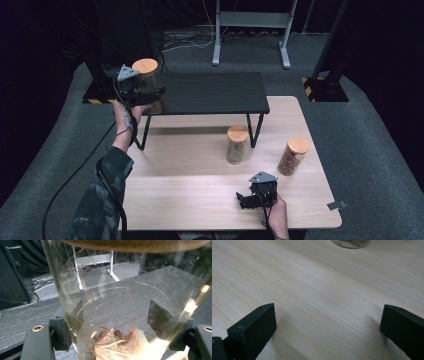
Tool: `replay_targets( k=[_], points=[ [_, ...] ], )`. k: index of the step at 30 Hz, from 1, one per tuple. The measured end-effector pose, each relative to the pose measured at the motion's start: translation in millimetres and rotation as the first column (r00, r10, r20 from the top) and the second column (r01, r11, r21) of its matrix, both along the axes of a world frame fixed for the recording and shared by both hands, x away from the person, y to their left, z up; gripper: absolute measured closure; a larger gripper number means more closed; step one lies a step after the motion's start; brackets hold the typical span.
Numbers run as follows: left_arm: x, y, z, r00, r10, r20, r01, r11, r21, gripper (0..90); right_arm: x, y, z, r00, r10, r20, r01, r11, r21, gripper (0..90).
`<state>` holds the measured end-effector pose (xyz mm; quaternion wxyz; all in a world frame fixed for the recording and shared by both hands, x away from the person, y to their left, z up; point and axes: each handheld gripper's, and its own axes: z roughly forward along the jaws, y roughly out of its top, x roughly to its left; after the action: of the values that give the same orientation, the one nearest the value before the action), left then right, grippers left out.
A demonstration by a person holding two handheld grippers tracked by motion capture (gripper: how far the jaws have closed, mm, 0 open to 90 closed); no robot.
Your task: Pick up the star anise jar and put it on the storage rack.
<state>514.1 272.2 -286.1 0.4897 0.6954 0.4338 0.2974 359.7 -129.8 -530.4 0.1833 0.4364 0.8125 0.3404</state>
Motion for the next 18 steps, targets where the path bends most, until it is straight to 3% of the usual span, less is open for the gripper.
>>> replay_targets(
  k=[8,18],
  points=[
    [3.6,0.8,-2.2,0.9998,-0.002,0.017,0.003,1.0,-0.009,24.9,0.0,0.0,0.0,1.0,0.0,0.0,0.0,1.0,0.0,0.0],
    [6.5,0.4,-0.7,1.0,-0.006,0.008,0.006,1.0,0.0,24.9,0.0,0.0,0.0,1.0,0.0,0.0,0.0,1.0,0.0,0.0]
  ],
)
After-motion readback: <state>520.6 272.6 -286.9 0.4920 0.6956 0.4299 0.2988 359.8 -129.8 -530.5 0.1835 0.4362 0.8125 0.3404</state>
